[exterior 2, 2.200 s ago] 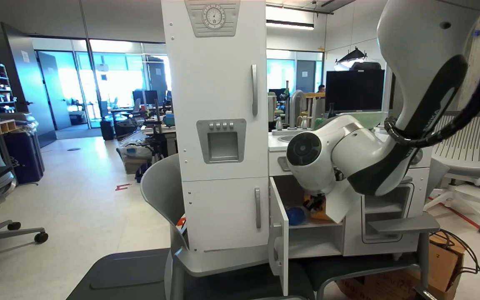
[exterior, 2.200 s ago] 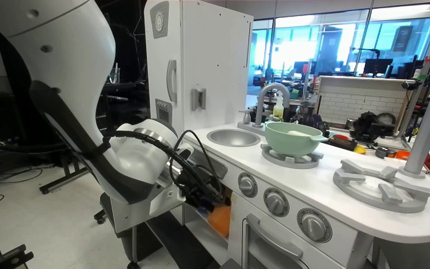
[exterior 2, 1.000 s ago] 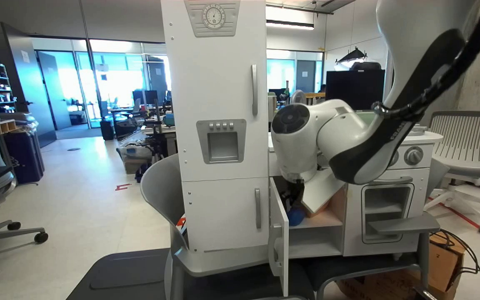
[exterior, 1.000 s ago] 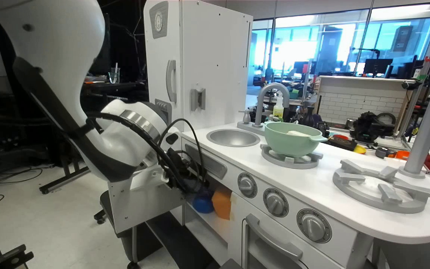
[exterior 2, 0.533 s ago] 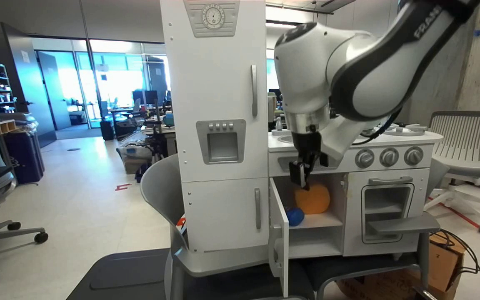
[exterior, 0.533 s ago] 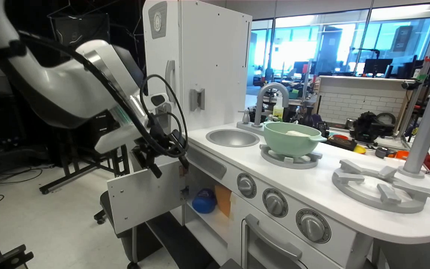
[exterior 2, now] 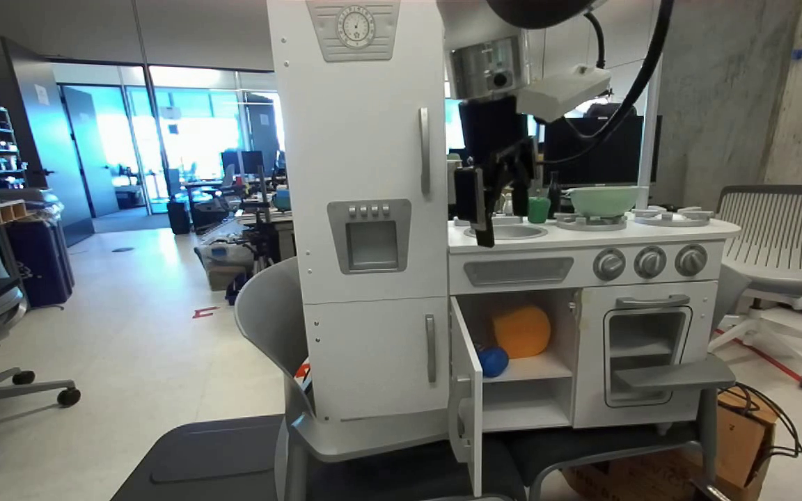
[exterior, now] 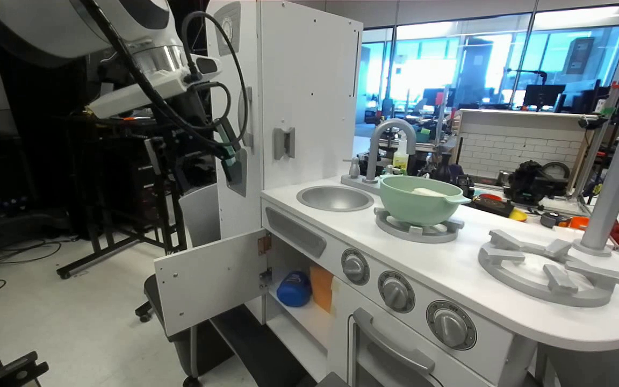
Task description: Pick the blue bottle and the orange object and put them in the bottom drawer, the close the drawer door
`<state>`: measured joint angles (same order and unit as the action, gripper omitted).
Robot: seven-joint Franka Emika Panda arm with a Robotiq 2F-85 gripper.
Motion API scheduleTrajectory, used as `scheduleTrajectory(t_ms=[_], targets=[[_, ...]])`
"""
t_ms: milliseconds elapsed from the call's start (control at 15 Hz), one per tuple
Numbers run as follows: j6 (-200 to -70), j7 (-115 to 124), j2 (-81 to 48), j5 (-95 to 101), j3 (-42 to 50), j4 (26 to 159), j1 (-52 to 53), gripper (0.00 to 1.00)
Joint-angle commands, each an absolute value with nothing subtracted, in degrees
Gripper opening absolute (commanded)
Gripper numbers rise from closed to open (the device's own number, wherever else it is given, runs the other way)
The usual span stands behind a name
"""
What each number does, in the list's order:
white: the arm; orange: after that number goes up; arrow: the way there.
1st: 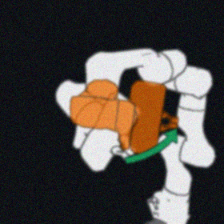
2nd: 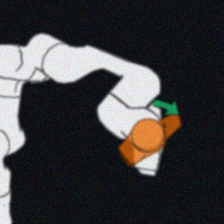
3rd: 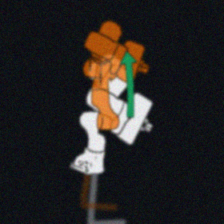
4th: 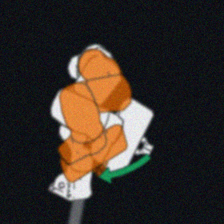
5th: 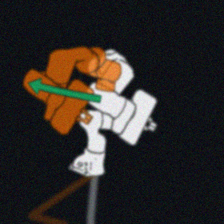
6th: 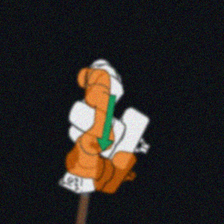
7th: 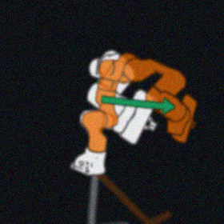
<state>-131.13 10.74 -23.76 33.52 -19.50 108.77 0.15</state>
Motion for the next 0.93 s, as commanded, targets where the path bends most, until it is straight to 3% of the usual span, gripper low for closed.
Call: scheduleTrajectory(t_ms=[0,333,867], targets=[[-128.66,8.93,-27.04,27.20,-14.32,105.33,9.04,1.00],[-130.02,9.01,-37.09,22.45,-10.35,99.58,15.56,1.00],[-133.04,6.72,-52.61,18.18,-4.66,88.21,15.34,1.00]])
